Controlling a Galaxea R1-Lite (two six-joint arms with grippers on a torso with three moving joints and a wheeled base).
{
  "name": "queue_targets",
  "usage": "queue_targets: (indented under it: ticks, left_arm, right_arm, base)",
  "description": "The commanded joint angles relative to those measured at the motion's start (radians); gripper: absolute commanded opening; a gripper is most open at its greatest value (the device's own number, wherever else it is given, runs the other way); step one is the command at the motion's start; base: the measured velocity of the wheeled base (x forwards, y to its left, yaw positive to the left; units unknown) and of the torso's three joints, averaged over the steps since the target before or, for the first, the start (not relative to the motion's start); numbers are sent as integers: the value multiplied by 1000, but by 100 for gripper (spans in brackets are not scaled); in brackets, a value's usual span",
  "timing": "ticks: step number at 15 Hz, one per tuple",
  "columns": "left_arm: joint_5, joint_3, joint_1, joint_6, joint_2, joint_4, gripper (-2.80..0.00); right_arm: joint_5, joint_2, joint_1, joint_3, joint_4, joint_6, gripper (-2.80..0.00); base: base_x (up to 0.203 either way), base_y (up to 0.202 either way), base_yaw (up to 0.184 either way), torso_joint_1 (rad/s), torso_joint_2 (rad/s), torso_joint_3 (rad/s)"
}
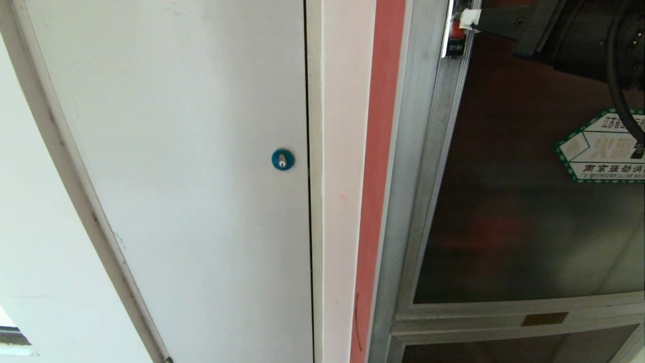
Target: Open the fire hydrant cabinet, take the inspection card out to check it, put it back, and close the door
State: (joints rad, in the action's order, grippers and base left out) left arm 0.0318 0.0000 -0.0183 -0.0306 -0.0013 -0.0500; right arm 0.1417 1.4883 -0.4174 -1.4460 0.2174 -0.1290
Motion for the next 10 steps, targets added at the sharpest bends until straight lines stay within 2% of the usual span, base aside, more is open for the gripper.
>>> queue_targets:
  ticks: [1, 5, 10]
  left_arm:
    - [0, 23, 0, 0, 0, -1, -280]
    - [0, 22, 0, 0, 0, -1, -280]
    - [0, 23, 0, 0, 0, -1, -280]
  right_arm:
    - [9, -59, -34, -1, 10, -1, -280]
    - [7, -138, -74, 12, 5, -3, -280]
    - [2, -241, -78, 84, -1, -4, -280]
  base:
    - [0, 0, 0, 0, 0, 0]
    - [0, 0, 0, 0, 0, 0]
    - [0, 0, 0, 0, 0, 0]
